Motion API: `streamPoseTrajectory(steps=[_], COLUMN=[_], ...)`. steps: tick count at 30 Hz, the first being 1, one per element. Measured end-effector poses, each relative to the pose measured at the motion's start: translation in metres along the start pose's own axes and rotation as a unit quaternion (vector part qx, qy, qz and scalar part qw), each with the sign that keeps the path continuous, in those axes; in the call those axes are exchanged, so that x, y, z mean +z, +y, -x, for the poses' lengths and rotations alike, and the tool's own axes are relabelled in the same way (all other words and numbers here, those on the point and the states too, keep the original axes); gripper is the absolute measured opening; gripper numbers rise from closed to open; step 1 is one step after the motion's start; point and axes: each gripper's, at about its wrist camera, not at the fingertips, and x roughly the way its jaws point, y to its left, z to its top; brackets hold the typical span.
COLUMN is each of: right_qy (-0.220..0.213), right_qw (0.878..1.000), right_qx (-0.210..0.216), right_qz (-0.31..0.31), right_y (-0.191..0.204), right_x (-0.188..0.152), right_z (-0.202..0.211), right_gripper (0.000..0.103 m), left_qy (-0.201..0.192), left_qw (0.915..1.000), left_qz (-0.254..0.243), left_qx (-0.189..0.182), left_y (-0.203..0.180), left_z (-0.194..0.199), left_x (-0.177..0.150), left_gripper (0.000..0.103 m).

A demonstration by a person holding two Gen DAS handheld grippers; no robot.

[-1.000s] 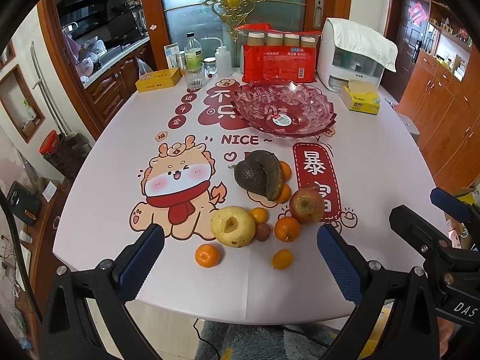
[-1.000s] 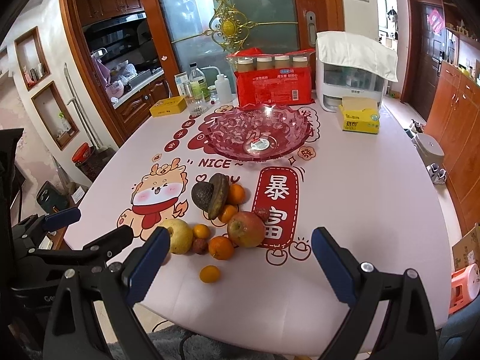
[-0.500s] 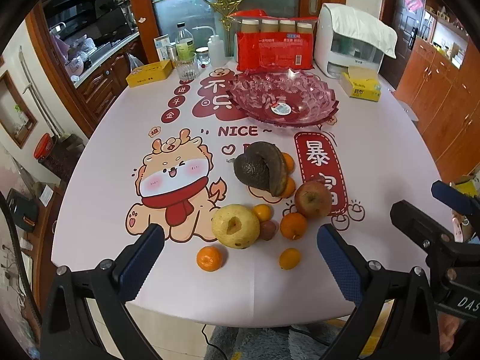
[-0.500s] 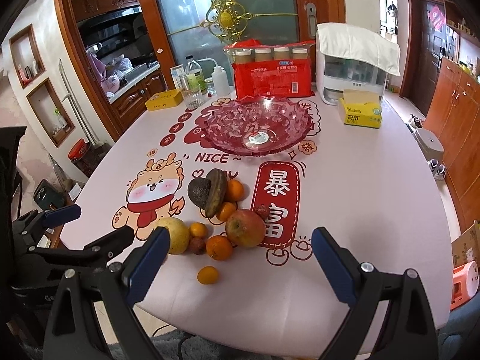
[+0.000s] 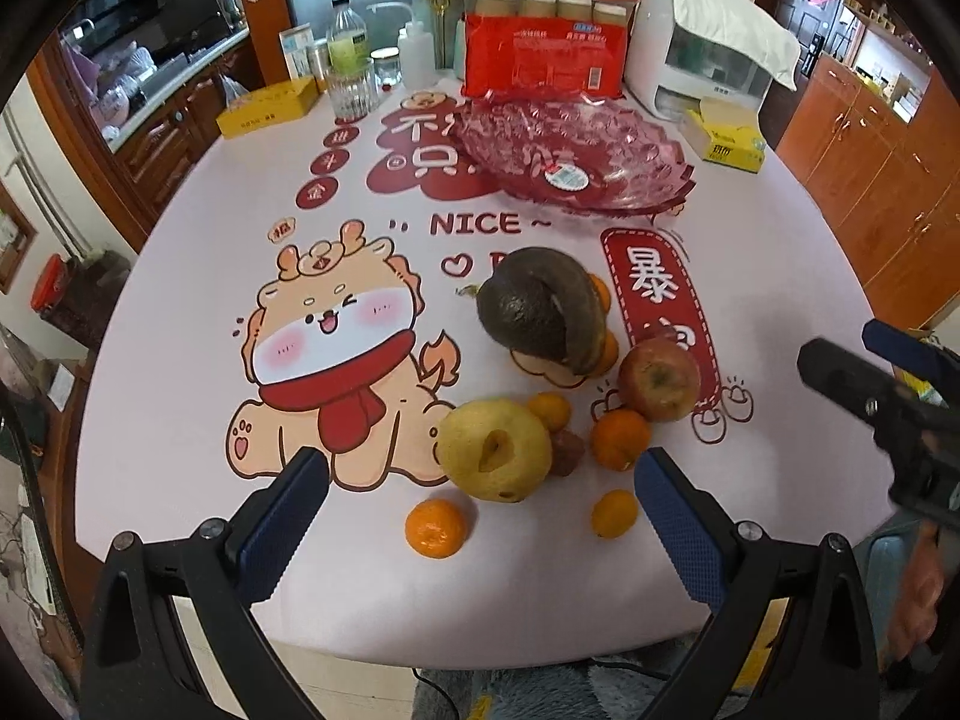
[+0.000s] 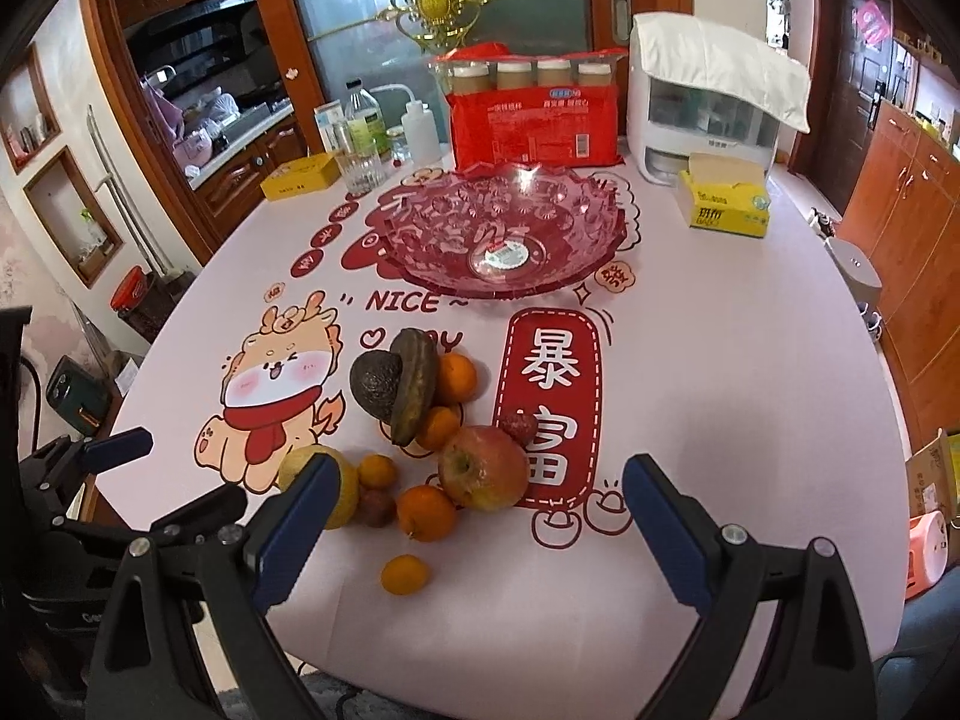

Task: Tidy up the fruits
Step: 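Grasp the yellow pear with the left tool while the right tool grasps the red apple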

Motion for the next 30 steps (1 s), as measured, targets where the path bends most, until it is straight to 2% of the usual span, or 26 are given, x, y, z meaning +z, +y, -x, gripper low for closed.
streamPoseTrajectory(steps=[4, 9, 17, 21, 30], right_qy=[0.025, 0.054, 0.12, 0.138, 0.169], right_qw=[1.0, 0.998, 0.991, 0.988, 0.982], right_qx=[0.001, -0.003, -0.002, 0.011, 0.04], right_qz=[-0.017, -0.026, -0.052, -0.064, -0.076], right_y=[-0.008, -0.015, -0.029, -0.032, -0.03], right_x=[0.003, 0.003, -0.007, -0.008, -0.009], right_z=[-0.023, -0.051, -0.105, -0.122, -0.151], right_gripper=[0.096, 0.091, 0.077, 0.077, 0.077], left_qy=[0.014, 0.052, 0.098, 0.108, 0.127], left_qw=[0.9998, 0.9978, 0.9936, 0.9927, 0.9901], left_qz=[0.01, 0.024, 0.032, 0.031, 0.021], left_qx=[-0.005, -0.032, -0.046, -0.043, -0.057], left_y=[0.015, 0.027, 0.021, 0.016, 0.004], left_z=[-0.017, -0.049, -0.1, -0.117, -0.142], left_x=[-0.002, -0.006, -0.012, -0.011, -0.01], left_gripper=[0.101, 0.101, 0.101, 0.1, 0.086])
